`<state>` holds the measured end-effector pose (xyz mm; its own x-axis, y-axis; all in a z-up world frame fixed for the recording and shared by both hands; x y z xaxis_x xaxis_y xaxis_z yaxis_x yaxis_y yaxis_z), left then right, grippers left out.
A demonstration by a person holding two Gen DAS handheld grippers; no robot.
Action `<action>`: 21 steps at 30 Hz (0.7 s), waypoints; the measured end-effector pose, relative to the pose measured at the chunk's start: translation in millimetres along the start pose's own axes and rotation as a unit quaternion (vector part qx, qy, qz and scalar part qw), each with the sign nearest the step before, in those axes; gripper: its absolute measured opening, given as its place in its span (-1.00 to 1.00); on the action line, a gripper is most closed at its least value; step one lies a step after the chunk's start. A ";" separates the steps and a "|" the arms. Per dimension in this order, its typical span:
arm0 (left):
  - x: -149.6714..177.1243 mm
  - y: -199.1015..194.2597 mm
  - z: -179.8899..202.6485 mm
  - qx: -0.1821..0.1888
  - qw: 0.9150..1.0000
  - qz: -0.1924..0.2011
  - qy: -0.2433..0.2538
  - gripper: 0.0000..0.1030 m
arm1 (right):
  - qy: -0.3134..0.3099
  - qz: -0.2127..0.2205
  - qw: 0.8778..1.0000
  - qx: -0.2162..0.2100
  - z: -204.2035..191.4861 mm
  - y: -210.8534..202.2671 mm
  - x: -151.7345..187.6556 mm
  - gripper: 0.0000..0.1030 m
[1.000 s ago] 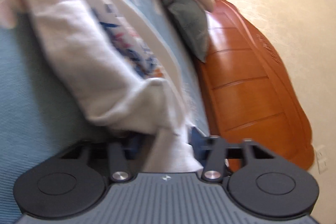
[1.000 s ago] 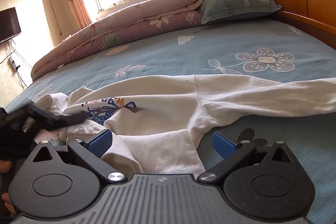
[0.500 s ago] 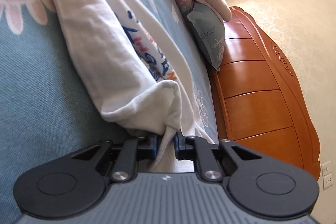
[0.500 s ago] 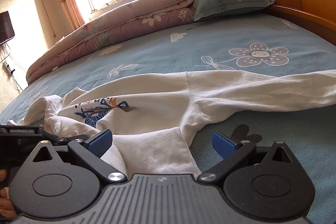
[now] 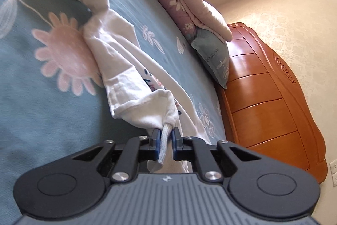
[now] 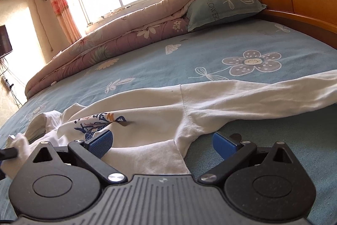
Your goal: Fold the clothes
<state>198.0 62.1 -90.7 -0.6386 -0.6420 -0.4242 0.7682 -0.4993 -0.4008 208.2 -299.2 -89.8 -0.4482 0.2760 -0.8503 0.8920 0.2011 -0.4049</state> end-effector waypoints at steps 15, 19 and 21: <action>18.7 -67.0 -78.5 -0.137 0.990 -0.022 -0.020 -0.89 | -0.003 0.001 1.000 0.014 7.2 -0.7 1.6 1.00; 24.6 -51.9 -80.9 -0.138 0.990 -0.042 0.000 -0.80 | -0.004 -0.001 1.000 0.026 14.9 -2.3 3.6 1.00; 26.7 -45.9 -82.7 -0.137 0.989 -0.048 0.010 -0.51 | -0.001 -0.004 1.000 0.029 18.8 -3.4 5.0 1.00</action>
<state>142.0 116.0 -150.8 -0.7114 -0.5864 -0.3873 0.6639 -0.3800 -0.6441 204.0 -316.2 -99.1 -0.4544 0.2726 -0.8481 0.8908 0.1476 -0.4298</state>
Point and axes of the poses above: each gripper's, at about its wrist camera, not at the fingertips, and y roughly the way its jaws point, z to its right, x to its underside, the point moved 9 cm from there along y, roughly the way its jaws point, and after that the axes turned 6 degrees about z, right-handed, at the moved point
